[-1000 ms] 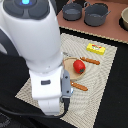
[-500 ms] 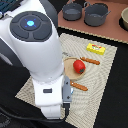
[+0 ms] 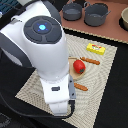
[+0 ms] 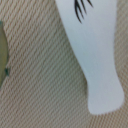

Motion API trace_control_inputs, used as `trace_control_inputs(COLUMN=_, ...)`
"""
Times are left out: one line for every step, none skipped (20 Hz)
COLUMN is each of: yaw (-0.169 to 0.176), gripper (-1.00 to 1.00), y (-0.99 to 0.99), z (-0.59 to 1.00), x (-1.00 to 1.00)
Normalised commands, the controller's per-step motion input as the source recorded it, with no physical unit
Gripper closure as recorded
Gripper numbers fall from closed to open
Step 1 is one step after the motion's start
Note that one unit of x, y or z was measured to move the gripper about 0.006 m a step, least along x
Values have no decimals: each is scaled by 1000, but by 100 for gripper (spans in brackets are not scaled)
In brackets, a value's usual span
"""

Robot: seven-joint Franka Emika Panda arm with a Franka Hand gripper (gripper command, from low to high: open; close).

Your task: Interact with the objects in diverse but meaningful ways.

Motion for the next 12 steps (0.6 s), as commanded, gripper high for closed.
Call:
trace_control_inputs(yaw=62, gripper=-100, y=-63, z=-260, x=157)
trace_control_inputs(yaw=59, gripper=-100, y=-63, z=-266, x=163)
trace_control_inputs(yaw=60, gripper=-100, y=-80, z=-271, x=149)
trace_control_inputs(yaw=59, gripper=-100, y=-83, z=-269, x=123)
trace_control_inputs(yaw=58, gripper=100, y=-86, z=-289, x=86)
trace_control_inputs(yaw=58, gripper=100, y=-103, z=-271, x=83)
trace_control_inputs(yaw=58, gripper=100, y=-97, z=-286, x=69)
trace_control_inputs(yaw=57, gripper=100, y=-94, z=-283, x=74)
trace_control_inputs(yaw=56, gripper=100, y=-94, z=-289, x=71)
trace_control_inputs(yaw=55, gripper=100, y=-91, z=-286, x=71)
trace_control_inputs(yaw=54, gripper=100, y=-83, z=-283, x=100)
trace_control_inputs(yaw=52, gripper=100, y=-89, z=-269, x=103)
